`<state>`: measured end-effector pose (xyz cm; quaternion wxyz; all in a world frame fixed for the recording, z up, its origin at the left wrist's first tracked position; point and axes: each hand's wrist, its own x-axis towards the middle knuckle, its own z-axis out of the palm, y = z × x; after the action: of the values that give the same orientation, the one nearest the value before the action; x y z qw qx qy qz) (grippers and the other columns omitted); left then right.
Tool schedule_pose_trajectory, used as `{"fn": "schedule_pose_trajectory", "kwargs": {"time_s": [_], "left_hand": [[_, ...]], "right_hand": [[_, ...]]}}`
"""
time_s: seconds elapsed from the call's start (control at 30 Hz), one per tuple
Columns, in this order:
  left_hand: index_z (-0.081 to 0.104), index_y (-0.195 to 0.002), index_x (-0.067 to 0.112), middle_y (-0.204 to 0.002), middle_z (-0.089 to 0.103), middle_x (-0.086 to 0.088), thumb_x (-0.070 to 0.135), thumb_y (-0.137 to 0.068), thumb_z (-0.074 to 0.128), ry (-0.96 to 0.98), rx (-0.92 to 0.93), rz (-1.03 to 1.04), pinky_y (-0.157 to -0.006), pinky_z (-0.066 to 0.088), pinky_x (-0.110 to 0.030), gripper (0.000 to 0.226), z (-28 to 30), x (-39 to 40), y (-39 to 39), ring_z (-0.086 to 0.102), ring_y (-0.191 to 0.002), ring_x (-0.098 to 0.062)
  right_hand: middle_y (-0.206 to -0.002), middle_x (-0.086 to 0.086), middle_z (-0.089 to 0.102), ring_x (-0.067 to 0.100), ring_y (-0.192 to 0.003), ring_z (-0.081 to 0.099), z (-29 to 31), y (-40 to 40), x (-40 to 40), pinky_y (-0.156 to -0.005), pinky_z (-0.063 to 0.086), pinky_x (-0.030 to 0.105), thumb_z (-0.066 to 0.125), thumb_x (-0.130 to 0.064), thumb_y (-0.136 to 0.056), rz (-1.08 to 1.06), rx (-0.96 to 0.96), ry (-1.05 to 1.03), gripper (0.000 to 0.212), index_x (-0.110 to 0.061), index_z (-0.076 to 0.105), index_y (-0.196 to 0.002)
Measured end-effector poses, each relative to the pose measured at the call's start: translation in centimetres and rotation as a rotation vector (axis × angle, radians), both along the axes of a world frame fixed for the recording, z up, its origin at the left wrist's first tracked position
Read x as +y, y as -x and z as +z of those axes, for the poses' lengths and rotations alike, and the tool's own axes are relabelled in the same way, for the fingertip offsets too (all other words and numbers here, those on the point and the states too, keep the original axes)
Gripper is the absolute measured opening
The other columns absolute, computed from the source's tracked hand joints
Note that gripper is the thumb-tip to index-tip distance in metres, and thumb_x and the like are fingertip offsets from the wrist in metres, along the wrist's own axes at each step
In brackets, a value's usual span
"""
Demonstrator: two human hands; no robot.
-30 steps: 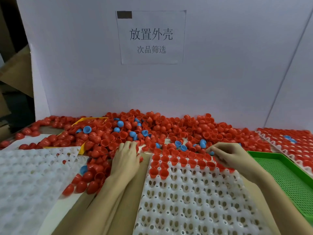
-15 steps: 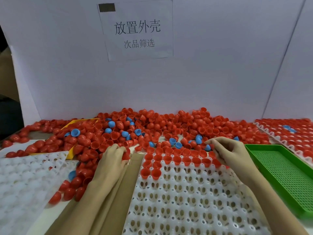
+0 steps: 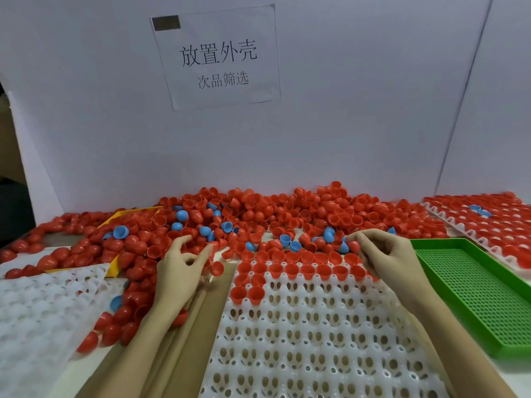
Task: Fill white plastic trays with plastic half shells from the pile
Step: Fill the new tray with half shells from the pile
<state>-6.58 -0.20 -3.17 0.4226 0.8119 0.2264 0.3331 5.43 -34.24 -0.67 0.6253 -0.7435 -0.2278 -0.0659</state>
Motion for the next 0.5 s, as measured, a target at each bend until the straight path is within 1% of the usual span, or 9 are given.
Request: {"fn": "schedule_pose_trajectory", "kwargs": {"time_s": [0.07,0.1,0.17,0.2,0.23,0.27,0.33,0.43,0.5], "left_hand": [[0.053,-0.135,0.016,-0.068,0.074,-0.001,0.041,-0.095,0.068,0.122,-0.044,-0.004,-0.063,0.059,-0.036,0.05,0.2,-0.2,0.0,0.071,-0.055,-0.017],[0.056,-0.128,0.018,-0.072,0.075,-0.003,0.041,-0.095,0.068,0.18,-0.071,-0.024,-0.063,0.062,-0.044,0.042,0.3,-0.4,0.0,0.073,-0.059,-0.024],[0.064,-0.108,0.019,-0.081,0.077,-0.007,0.041,-0.095,0.069,0.29,-0.129,-0.085,-0.072,0.062,-0.055,0.026,0.7,-1.2,0.1,0.075,-0.072,-0.033],[0.068,-0.1,0.019,-0.085,0.077,-0.008,0.042,-0.095,0.069,0.331,-0.146,-0.121,-0.076,0.062,-0.054,0.024,0.9,-1.7,0.1,0.075,-0.079,-0.033],[0.072,-0.096,0.017,-0.088,0.077,-0.008,0.043,-0.094,0.069,0.375,-0.151,-0.165,-0.078,0.061,-0.049,0.026,1.1,-2.2,0.1,0.076,-0.085,-0.031],[0.074,-0.095,0.016,-0.092,0.078,-0.007,0.045,-0.093,0.069,0.433,-0.148,-0.22,-0.081,0.06,-0.043,0.029,1.2,-2.7,0.1,0.076,-0.089,-0.03],[0.078,-0.098,0.014,-0.102,0.078,-0.008,0.043,-0.091,0.072,0.572,-0.115,-0.36,-0.09,0.056,-0.036,0.03,1.4,-3.6,0.0,0.076,-0.096,-0.028],[0.079,-0.108,0.01,-0.114,0.077,-0.009,0.027,-0.092,0.071,0.746,-0.063,-0.569,-0.098,0.054,-0.031,0.024,1.6,-4.4,0.0,0.074,-0.109,-0.026],[0.077,-0.113,0.002,-0.121,0.074,-0.015,0.011,-0.098,0.064,0.83,-0.062,-0.662,-0.098,0.057,-0.03,0.021,1.6,-4.6,-0.1,0.07,-0.116,-0.028]], "right_hand": [[-0.057,-0.001,0.056,0.007,-0.049,0.045,0.0,0.1,0.1,-0.045,0.038,0.015,0.06,-0.019,-0.106,0.019,0.011,0.007,0.027,-0.03,0.081,-0.094],[-0.058,0.001,0.056,0.009,-0.05,0.045,0.0,0.2,0.2,-0.045,0.038,0.016,0.059,-0.018,-0.106,0.032,0.019,0.01,0.026,-0.029,0.081,-0.096],[-0.06,0.003,0.058,0.013,-0.052,0.047,0.1,0.4,0.3,-0.046,0.039,0.018,0.06,-0.016,-0.106,0.066,0.046,0.009,0.023,-0.028,0.079,-0.103],[-0.06,0.003,0.058,0.014,-0.053,0.048,0.2,0.5,0.4,-0.046,0.04,0.019,0.06,-0.017,-0.106,0.093,0.063,0.008,0.022,-0.029,0.078,-0.105],[-0.061,0.003,0.059,0.015,-0.053,0.048,0.3,0.7,0.5,-0.047,0.041,0.02,0.061,-0.018,-0.105,0.129,0.084,0.011,0.021,-0.031,0.077,-0.107],[-0.062,0.003,0.059,0.017,-0.054,0.049,0.4,0.9,0.6,-0.047,0.041,0.021,0.061,-0.02,-0.105,0.17,0.104,0.022,0.021,-0.033,0.077,-0.108],[-0.066,0.005,0.061,0.019,-0.054,0.048,0.4,1.2,0.8,-0.047,0.041,0.024,0.061,-0.021,-0.105,0.247,0.126,0.057,0.021,-0.033,0.076,-0.111],[-0.071,0.01,0.064,0.017,-0.055,0.051,0.3,1.4,1.1,-0.05,0.043,0.023,0.059,-0.017,-0.106,0.297,0.119,0.115,0.022,-0.028,0.077,-0.113],[-0.074,0.009,0.067,0.017,-0.057,0.055,0.4,1.7,1.1,-0.052,0.046,0.022,0.059,-0.013,-0.106,0.312,0.105,0.137,0.022,-0.023,0.077,-0.112]]}}
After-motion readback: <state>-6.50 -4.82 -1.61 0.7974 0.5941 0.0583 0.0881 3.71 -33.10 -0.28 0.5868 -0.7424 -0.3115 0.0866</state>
